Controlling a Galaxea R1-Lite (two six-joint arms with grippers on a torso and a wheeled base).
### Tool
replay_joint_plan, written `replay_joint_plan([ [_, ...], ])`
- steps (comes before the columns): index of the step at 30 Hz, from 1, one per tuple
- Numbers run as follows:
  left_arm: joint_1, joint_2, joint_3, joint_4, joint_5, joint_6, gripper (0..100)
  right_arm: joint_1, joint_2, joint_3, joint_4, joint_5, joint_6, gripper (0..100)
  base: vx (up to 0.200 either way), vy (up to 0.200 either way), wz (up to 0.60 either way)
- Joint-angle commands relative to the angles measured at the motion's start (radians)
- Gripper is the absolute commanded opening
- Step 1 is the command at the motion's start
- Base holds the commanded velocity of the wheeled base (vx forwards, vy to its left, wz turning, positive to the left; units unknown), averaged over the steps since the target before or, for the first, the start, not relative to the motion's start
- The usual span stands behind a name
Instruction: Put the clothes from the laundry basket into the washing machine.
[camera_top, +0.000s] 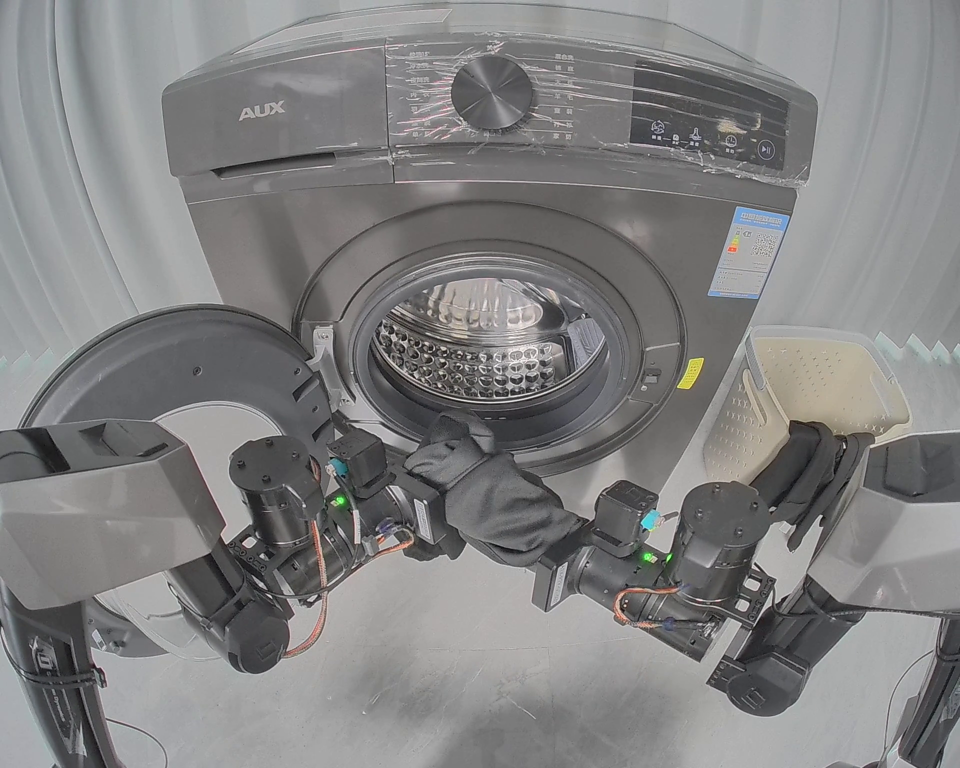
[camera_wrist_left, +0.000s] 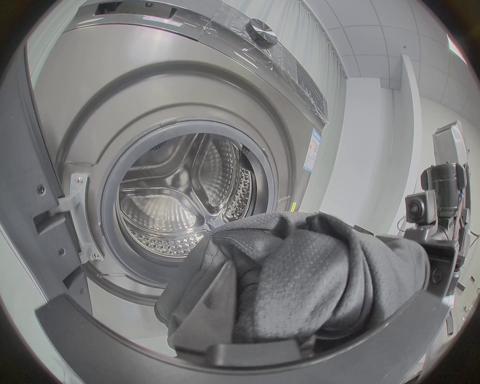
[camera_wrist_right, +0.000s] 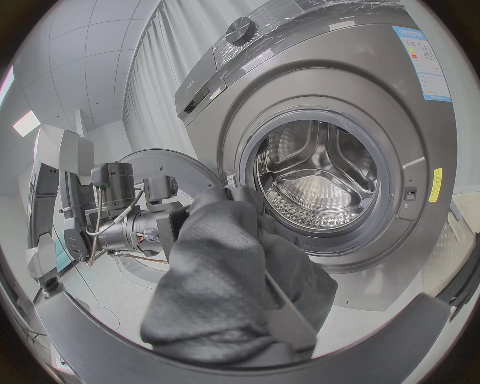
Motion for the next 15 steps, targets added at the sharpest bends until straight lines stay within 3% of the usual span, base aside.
replay_joint_plan([
  [1, -0.006, -0.027, 0.002, -0.003, 0.001, -0.003, 0, 0.01, 0.003, 0.007, -0.003, -0.001, 0.001, 100, 0.0, 0.0, 0.0],
  [3, -0.004, -0.06, 0.003, -0.002, 0.001, -0.009, 0, 0.016, -0.002, 0.04, -0.001, 0.001, 0.002, 100, 0.0, 0.0, 0.0],
  [7, -0.006, -0.13, 0.032, -0.002, 0.001, -0.058, 0, 0.039, -0.036, 0.194, -0.006, 0.015, -0.01, 100, 0.0, 0.0, 0.0],
  [12, -0.024, -0.218, 0.094, -0.002, 0.001, -0.061, 0, 0.07, -0.037, 0.335, -0.059, 0.041, -0.01, 100, 0.0, 0.0, 0.0],
  [15, -0.044, -0.264, 0.146, -0.002, 0.001, -0.059, 0, 0.07, -0.04, 0.369, -0.059, 0.042, -0.006, 100, 0.0, 0.0, 0.0],
])
